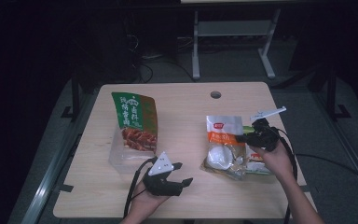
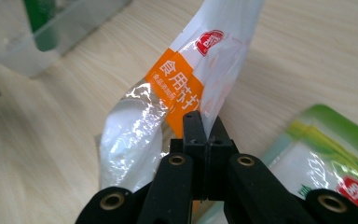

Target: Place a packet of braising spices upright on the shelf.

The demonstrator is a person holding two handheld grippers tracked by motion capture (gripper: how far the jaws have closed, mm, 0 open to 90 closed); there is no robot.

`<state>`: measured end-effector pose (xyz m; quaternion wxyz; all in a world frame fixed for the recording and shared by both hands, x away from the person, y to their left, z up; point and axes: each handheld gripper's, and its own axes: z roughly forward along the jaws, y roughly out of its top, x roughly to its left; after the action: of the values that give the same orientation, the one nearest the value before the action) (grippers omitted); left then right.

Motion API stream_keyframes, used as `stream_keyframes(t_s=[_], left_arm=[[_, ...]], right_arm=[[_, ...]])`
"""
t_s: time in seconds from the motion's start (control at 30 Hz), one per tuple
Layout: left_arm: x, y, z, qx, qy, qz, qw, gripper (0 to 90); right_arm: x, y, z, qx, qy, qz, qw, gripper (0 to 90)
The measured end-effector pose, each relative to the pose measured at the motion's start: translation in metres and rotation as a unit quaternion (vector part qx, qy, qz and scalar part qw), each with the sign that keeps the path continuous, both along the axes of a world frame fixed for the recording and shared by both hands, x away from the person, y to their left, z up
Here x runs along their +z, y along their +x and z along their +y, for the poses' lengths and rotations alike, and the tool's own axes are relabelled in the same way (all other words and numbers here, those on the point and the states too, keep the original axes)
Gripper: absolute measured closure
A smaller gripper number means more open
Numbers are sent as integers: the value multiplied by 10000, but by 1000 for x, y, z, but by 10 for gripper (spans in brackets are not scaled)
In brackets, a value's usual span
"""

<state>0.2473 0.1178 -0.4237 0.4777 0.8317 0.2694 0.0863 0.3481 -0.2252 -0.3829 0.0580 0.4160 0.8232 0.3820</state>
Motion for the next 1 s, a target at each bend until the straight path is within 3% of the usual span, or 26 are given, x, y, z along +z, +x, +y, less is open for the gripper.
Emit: stream_keyframes(t_s=[0.17,0.4,0.7,0.87,0.9,1.0], left_arm=[[0,8,-8,13,-30,62,10000,333],[3,28,-26,-9,-35,92,10000,319],[-4,56,-47,77,-133,435,9989,345],[-7,68,-58,109,-132,651,9977,428],[-8,71,-60,95,-231,746,9969,466],[-12,76,-60,-1,-413,935,9948,692]], right_arm=[[14,-13,8,296,172,-312,9989,897],[21,-27,12,700,167,-624,9954,896],[21,-37,9,921,114,-773,9927,896],[22,-38,11,1103,69,-877,9900,896],[22,-39,12,1136,75,-899,9894,895],[22,-39,13,1182,98,-923,9887,895]])
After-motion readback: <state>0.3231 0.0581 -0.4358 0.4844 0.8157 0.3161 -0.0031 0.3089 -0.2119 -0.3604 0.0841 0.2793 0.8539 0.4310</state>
